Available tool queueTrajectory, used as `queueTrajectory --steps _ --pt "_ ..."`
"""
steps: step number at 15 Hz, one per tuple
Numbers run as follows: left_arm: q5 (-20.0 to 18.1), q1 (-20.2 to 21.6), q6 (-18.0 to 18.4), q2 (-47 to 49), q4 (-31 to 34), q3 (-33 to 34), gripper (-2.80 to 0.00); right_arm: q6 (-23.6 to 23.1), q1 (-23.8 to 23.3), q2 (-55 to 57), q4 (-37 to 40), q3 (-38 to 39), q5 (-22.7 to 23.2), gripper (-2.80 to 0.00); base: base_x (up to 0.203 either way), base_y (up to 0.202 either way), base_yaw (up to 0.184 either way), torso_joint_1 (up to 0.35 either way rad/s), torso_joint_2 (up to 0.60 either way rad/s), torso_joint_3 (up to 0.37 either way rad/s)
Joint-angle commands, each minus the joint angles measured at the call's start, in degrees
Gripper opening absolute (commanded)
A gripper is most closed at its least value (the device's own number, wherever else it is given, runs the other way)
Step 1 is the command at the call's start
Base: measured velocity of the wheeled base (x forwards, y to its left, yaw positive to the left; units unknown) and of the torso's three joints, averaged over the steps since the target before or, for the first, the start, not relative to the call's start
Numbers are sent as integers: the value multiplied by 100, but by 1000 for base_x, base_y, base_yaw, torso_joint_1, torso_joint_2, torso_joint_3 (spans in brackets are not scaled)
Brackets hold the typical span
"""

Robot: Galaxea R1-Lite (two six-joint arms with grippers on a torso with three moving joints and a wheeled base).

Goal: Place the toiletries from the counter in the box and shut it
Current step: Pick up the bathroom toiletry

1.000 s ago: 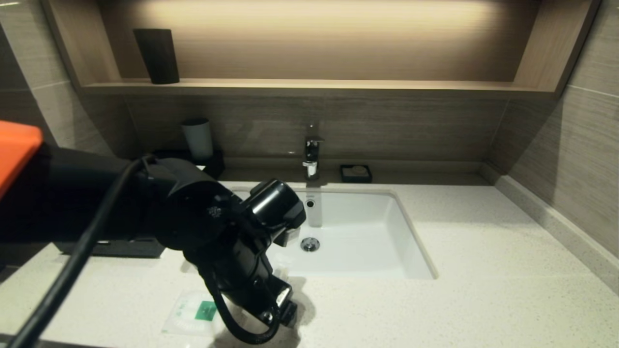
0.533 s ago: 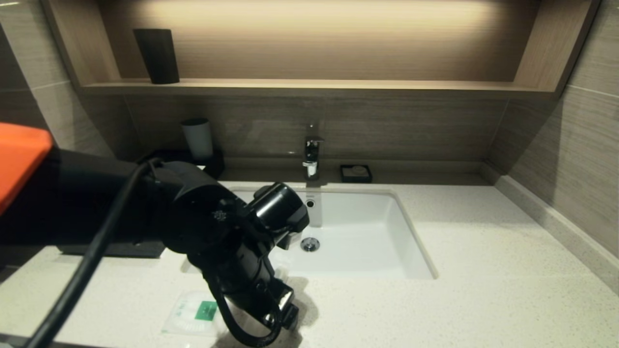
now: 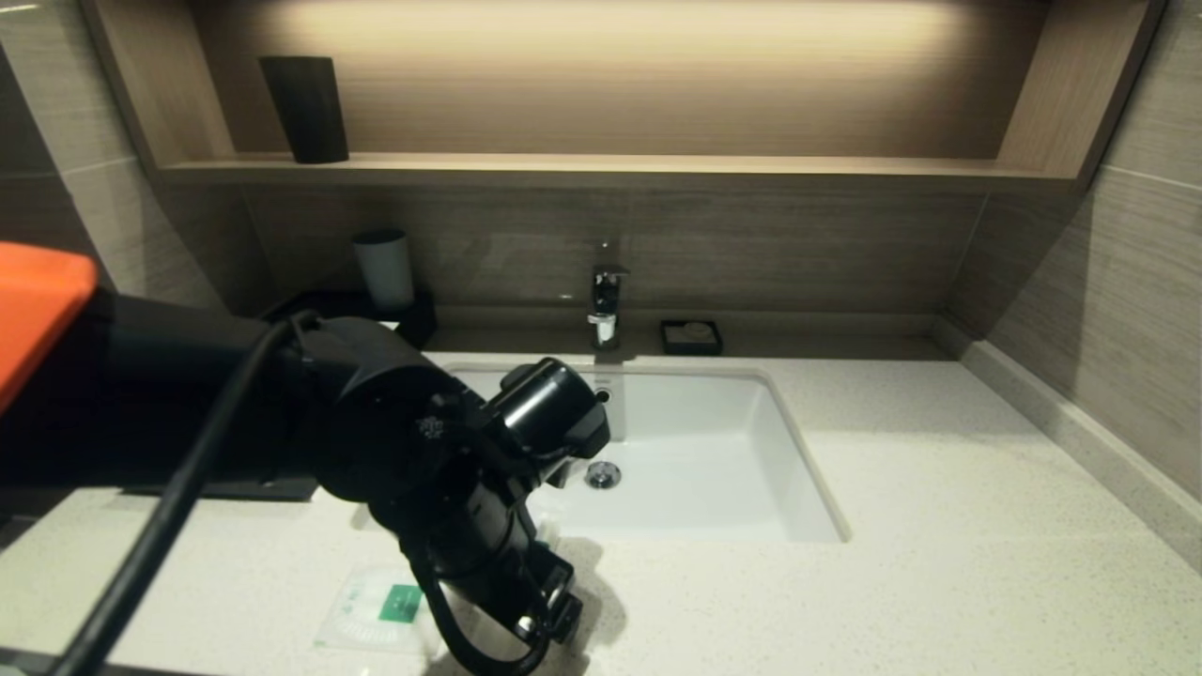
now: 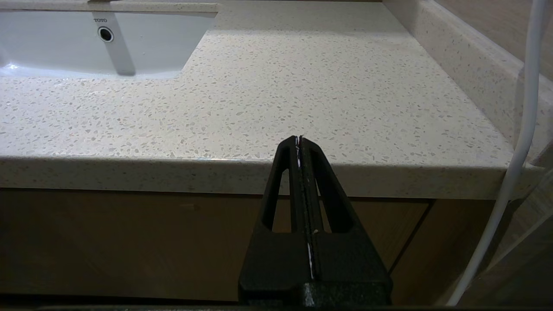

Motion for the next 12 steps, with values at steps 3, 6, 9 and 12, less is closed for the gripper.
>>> queueTrajectory --steps 3,6,9,12 --pt "0 -4 -33 44 21 -12 0 -1 0 0 9 0 0 -280 0 0 0 0 0 0" --pt "0 5 -130 26 30 -64 -280 -1 0 0 0 0 0 -280 0 0 0 0 0 0" --pt "-22 5 -154 12 35 -64 -280 -1 0 0 0 0 0 -280 0 0 0 0 0 0" --pt "-26 14 -217 -9 39 -56 -280 -1 0 -1 7 0 0 -280 0 0 0 0 0 0"
